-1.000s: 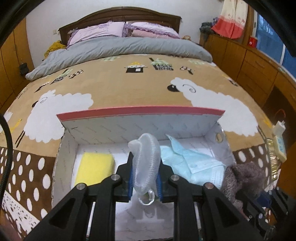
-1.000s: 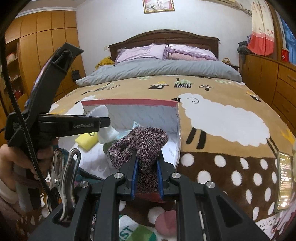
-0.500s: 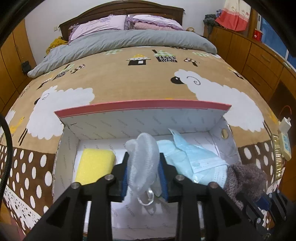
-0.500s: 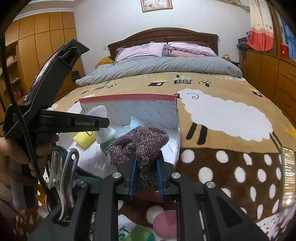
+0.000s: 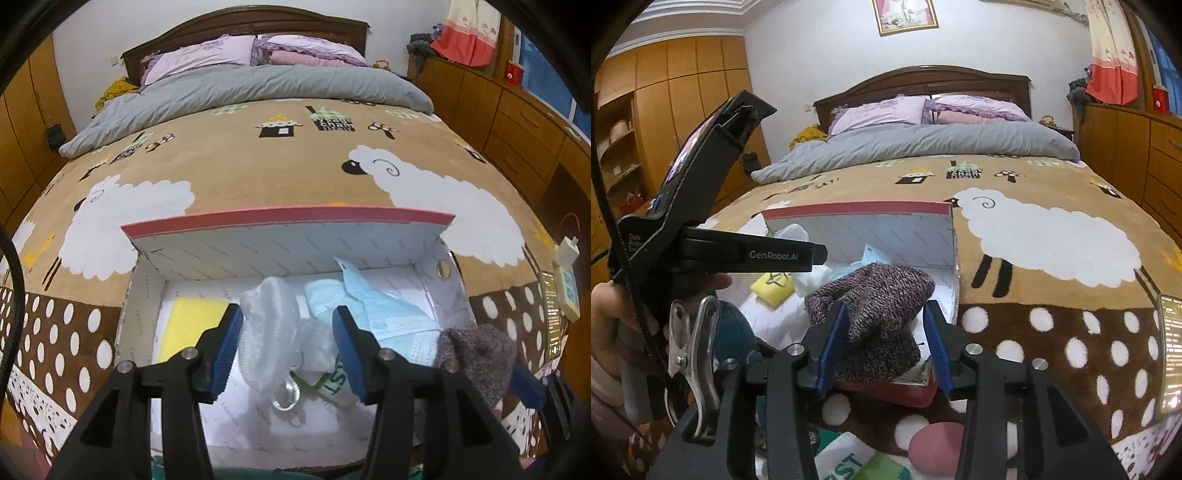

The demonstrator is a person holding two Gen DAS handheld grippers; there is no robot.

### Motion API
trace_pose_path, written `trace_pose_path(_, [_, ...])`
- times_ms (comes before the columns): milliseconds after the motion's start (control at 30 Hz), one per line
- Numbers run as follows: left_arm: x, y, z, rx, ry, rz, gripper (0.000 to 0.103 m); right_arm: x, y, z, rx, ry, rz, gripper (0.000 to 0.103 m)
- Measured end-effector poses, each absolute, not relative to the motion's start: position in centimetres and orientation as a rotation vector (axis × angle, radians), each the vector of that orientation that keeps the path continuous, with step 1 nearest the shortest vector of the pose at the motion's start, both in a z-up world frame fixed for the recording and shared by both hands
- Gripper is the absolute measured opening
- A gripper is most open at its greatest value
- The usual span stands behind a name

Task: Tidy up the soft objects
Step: 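Open the left tool to drop the mesh puff while the right tool releases the grey sock into the box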

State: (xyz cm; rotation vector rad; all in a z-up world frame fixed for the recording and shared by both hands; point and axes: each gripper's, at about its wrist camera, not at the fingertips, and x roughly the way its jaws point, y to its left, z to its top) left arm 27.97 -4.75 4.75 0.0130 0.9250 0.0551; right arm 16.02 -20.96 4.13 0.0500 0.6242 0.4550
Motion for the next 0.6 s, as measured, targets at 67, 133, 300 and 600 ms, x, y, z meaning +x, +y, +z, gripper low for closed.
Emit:
trace_pose_path(67, [27.6,-4.7,5.2,0.018,0.914,0.053,0.059,15.8,-20.8,4.3,0.047,0.614,0.461,0.046])
trace_pose_path(133, [27.0,-4.6,5.8,0.02,0.897,0.054,0.061,15.6,-20.8,4.5,0.045,0.605,0.465,0.048])
trace_pose_path(300, [25.8,-4.3,6.7,0.026,0.878,0.056,0.061,15.4,-20.8,4.9,0.056,0.6,0.472,0.053])
trace_pose_path(600, [23.6,-3.8,8.4,0.042,0.842,0.042,0.061,14.8,-21.0,5.7,0.067,0.597,0.473,0.053])
